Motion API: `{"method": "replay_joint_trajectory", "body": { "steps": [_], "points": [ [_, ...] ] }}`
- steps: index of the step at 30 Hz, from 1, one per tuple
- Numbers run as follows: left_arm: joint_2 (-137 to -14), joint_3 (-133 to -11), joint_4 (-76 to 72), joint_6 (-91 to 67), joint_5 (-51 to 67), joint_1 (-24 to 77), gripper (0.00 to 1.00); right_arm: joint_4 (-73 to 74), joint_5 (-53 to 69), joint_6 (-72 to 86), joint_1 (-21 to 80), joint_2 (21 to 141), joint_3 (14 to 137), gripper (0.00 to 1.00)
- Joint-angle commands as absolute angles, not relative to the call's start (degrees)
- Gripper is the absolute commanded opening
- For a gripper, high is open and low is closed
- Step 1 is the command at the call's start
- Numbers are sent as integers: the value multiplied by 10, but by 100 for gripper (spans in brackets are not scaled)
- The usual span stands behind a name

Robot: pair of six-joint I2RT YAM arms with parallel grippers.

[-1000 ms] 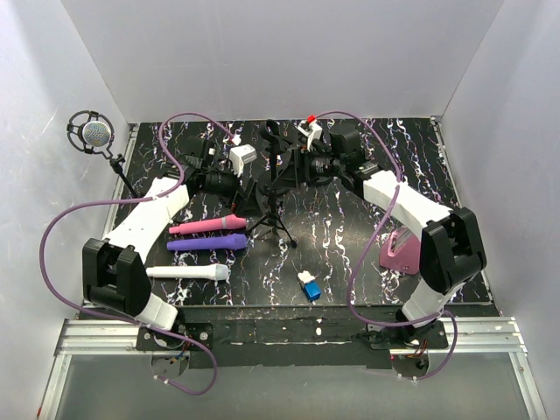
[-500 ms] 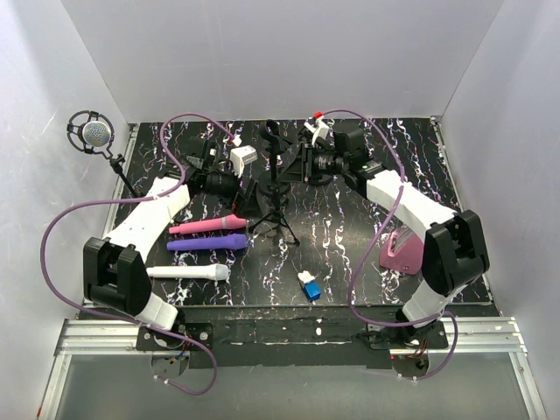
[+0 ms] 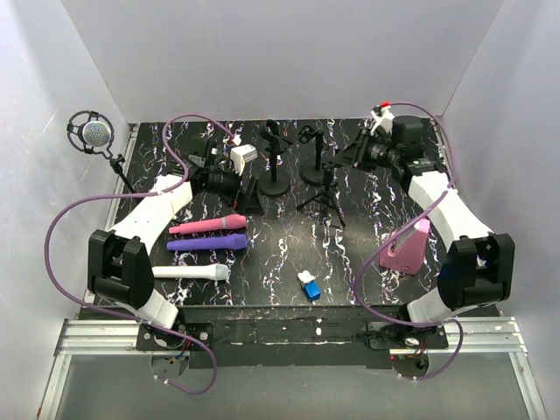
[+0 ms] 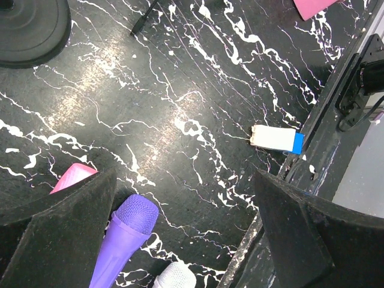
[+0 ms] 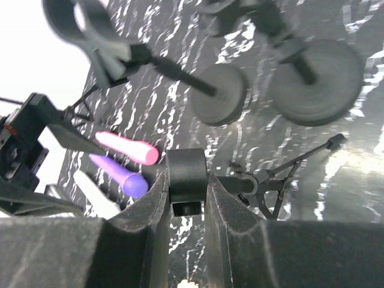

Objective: Remove the microphone from the stand

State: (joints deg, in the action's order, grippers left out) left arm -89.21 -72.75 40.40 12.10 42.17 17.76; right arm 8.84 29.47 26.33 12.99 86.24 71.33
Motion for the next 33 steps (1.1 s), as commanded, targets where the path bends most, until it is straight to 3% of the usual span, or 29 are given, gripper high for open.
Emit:
{"method": "replay_joint_trajectory", "body": {
  "steps": [1,8,14,15,17,19,20,24,29,33],
  "points": [
    [-896,-742,394,117,425,175,98,100,257,220,68,852,711,1],
    [-897,-743,408,125,416,173,98,58,244,204,-21,915,786,1],
    [-876,-734,429,144,401,171,98,57,230,195,-38,1001,874,1],
    [-874,-731,433,148,399,171,98,58,237,195,-39,1008,881,10],
    [-869,-732,444,158,399,171,98,57,250,191,-38,1010,885,44],
    [-862,-739,457,171,399,171,98,57,251,179,-40,999,882,64],
    [-858,-744,461,182,397,172,98,57,250,175,-41,988,874,69],
    [-838,-780,474,207,388,177,98,61,224,174,-60,935,846,81],
    [-803,-853,516,293,429,183,98,83,174,144,-72,875,823,84],
    [-759,-907,539,342,384,184,98,124,148,79,-63,846,829,85]
  ]
}}
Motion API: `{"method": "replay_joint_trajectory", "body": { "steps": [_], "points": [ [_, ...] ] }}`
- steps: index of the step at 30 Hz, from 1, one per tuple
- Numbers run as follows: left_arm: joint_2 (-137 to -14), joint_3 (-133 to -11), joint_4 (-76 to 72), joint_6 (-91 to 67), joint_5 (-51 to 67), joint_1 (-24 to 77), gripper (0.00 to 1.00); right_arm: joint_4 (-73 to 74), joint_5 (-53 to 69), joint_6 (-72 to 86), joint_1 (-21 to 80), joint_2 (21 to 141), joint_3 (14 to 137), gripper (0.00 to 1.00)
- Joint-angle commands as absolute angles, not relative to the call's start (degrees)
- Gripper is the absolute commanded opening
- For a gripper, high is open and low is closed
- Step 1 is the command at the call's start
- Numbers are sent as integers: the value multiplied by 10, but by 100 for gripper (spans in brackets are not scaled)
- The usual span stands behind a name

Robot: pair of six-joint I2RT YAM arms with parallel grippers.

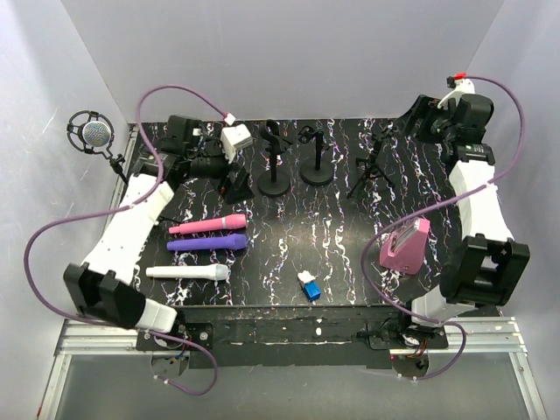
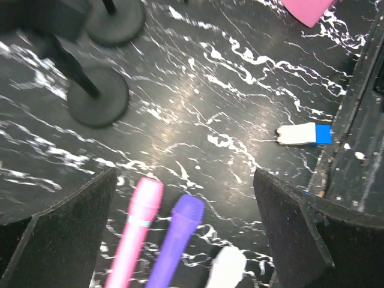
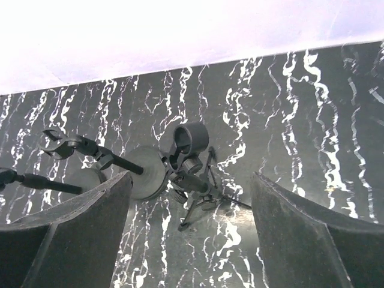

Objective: Remove the microphone from the stand

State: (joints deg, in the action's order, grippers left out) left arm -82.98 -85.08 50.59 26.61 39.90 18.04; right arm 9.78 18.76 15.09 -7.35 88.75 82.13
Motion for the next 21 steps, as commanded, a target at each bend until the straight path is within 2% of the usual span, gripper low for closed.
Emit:
{"method": "replay_joint_trajectory", "body": {
  "steps": [1,10,15,19,21],
  "points": [
    [-746,-912,539,345,366,184,98,138,151,67,-62,843,832,85],
    [-610,-885,529,459,236,173,95,178,216,26,-1,856,869,85],
    [-627,-995,512,504,177,164,93,199,253,-17,75,882,924,84],
    [-700,-1175,483,419,106,118,98,170,209,-45,128,868,930,85],
    [-725,-1224,493,411,65,99,98,142,222,-58,155,853,919,85]
  ]
}}
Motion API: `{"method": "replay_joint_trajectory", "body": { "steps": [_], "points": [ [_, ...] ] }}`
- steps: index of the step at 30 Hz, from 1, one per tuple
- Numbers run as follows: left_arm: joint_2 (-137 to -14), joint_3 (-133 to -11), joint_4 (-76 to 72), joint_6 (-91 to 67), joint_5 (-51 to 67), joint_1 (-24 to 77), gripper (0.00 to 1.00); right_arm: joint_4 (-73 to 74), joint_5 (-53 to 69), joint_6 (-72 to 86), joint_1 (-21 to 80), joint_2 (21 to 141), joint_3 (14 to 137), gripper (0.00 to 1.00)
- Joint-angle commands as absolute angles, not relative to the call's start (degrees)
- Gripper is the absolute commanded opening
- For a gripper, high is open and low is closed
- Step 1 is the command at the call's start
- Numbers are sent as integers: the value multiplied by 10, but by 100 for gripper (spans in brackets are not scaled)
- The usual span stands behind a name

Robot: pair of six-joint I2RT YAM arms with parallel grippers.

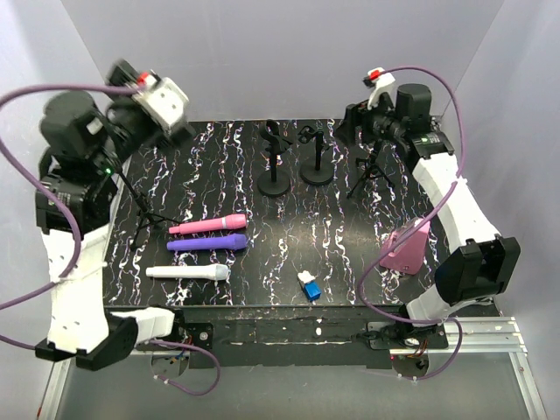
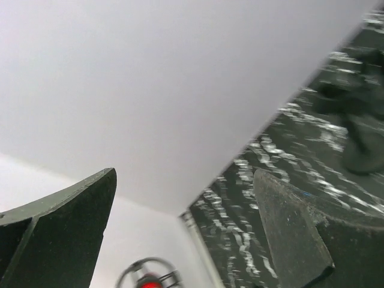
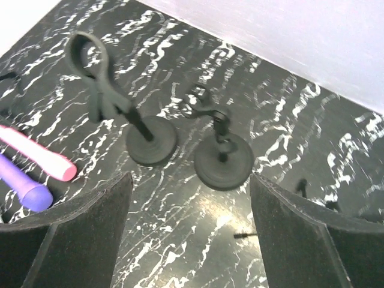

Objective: Remove the microphone from the stand

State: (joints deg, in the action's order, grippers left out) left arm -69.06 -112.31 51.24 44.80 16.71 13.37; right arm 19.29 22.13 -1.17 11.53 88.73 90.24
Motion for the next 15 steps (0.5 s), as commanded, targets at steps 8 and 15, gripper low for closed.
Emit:
{"method": "replay_joint_trajectory", "body": {
  "steps": [8,15],
  "points": [
    [-644,-1142,557,459,-55,72,98,122,263,-47,211,830,893,85],
    [-625,-1046,546,487,-155,72,98,130,272,-25,221,839,890,85]
  ]
}}
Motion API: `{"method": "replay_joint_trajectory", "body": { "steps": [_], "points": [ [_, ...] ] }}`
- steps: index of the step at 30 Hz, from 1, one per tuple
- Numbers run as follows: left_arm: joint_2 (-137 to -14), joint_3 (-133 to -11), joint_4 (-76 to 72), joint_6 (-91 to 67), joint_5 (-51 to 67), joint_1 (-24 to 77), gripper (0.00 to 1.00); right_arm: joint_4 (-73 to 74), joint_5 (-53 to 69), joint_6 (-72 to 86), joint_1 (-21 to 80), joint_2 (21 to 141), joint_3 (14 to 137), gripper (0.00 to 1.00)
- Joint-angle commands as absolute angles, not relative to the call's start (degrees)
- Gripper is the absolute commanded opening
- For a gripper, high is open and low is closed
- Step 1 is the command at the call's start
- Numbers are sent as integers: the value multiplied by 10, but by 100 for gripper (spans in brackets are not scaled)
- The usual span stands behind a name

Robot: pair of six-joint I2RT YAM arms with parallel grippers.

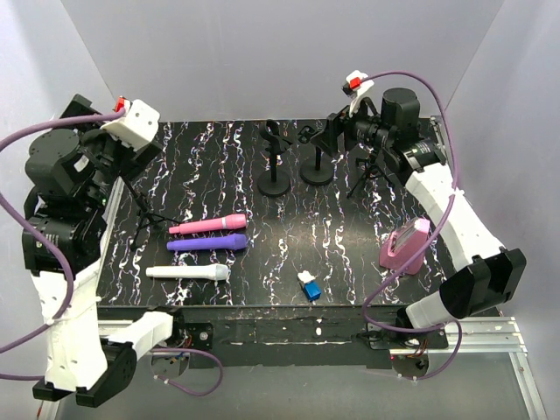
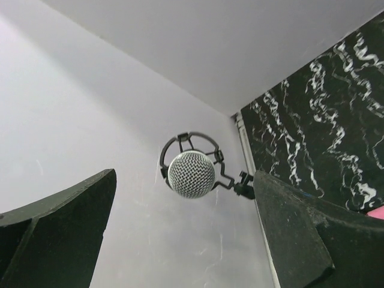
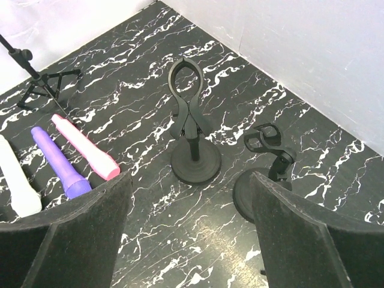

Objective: Remove the microphone from the stand

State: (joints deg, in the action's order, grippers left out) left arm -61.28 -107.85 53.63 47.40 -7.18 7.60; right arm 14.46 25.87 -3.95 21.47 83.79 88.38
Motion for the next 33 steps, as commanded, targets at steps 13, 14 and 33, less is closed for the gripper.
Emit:
{"method": "replay_joint_trajectory", "body": {
  "steps": [13,14,33],
  "points": [
    [-681,-950,425,537,-260,72,95,177,249,-54,258,828,896,85],
    [-676,-939,419,540,-260,72,94,184,246,-58,260,828,898,85],
    [-673,-950,462,603,-324,64,94,186,231,-60,287,846,904,86]
  ]
}}
